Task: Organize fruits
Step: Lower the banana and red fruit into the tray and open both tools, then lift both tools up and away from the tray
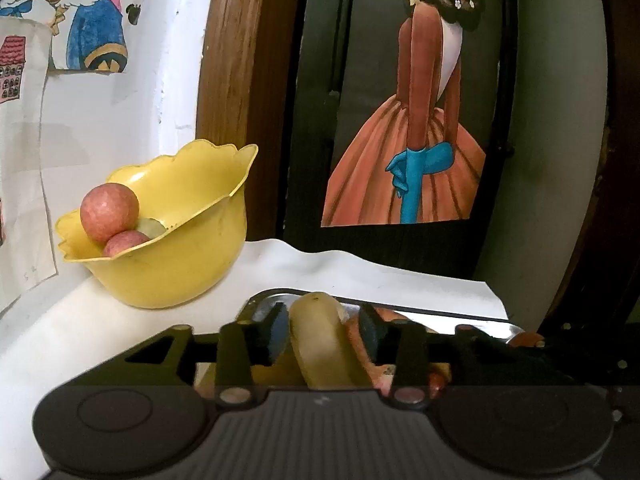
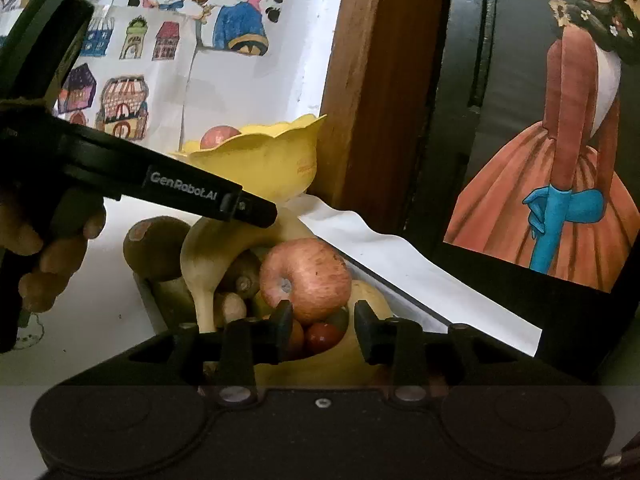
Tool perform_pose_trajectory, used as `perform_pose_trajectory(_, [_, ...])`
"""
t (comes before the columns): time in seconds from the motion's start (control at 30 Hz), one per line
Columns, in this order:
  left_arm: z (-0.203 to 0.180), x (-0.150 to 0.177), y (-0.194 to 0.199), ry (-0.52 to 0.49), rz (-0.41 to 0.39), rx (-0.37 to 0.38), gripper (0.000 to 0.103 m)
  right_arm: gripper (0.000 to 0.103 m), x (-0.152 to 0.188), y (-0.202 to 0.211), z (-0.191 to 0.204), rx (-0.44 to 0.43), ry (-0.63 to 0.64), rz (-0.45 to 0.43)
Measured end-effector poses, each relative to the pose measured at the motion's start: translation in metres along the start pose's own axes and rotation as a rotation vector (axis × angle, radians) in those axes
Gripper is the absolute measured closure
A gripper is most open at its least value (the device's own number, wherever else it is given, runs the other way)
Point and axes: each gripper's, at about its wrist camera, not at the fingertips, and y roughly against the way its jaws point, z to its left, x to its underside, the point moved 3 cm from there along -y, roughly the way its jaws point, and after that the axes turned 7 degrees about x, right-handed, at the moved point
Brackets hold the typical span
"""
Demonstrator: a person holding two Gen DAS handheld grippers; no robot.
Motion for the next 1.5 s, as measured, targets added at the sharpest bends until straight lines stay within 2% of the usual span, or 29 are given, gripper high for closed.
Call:
perform_pose_trajectory(0.13, [-0.003, -0.002, 0.01, -0.005, -0.031, 0.008, 0.04, 0.057, -0.001, 0.007, -0.002, 0.008, -0.013, -0.018])
perform_pose_trajectory(0.47, [-0.011, -0.015, 0.045, -0.008, -0.104, 0.012, 0.015, 0.026, -0.011, 0.038, -0.002, 0.039, -0.034, -0.097])
perform_pose_trajectory(0.6, [-0.013, -0.024, 0.068, -0.002, -0.148, 0.007, 0.004, 0.019, -0.017, 0.056, -0.001, 0.054, -0.054, -0.13])
perform_pose_trajectory(0.7, [-0.015, -0.03, 0.086, -0.006, -0.179, -0.001, 0.001, 0.012, -0.023, 0.07, -0.001, 0.068, -0.061, -0.151])
perform_pose_trajectory(0.77, [-0.017, -0.033, 0.099, -0.01, -0.202, -0.008, 0.0, 0.004, -0.026, 0.081, 0.0, 0.073, -0.072, -0.165])
perform_pose_trajectory(0.83, [-0.018, -0.035, 0.11, -0.015, -0.217, -0.012, 0.0, 0.001, -0.03, 0.092, 0.001, 0.078, -0.083, -0.183])
perform_pose_trajectory(1.23, [-0.016, -0.034, 0.18, -0.004, -0.296, -0.049, 0.0, 0.001, -0.046, 0.158, 0.02, 0.12, -0.124, -0.265])
perform_pose_trajectory(1.5, [-0.014, -0.024, 0.219, -0.002, -0.317, -0.057, 0.0, 0.001, -0.05, 0.196, 0.036, 0.137, -0.153, -0.295])
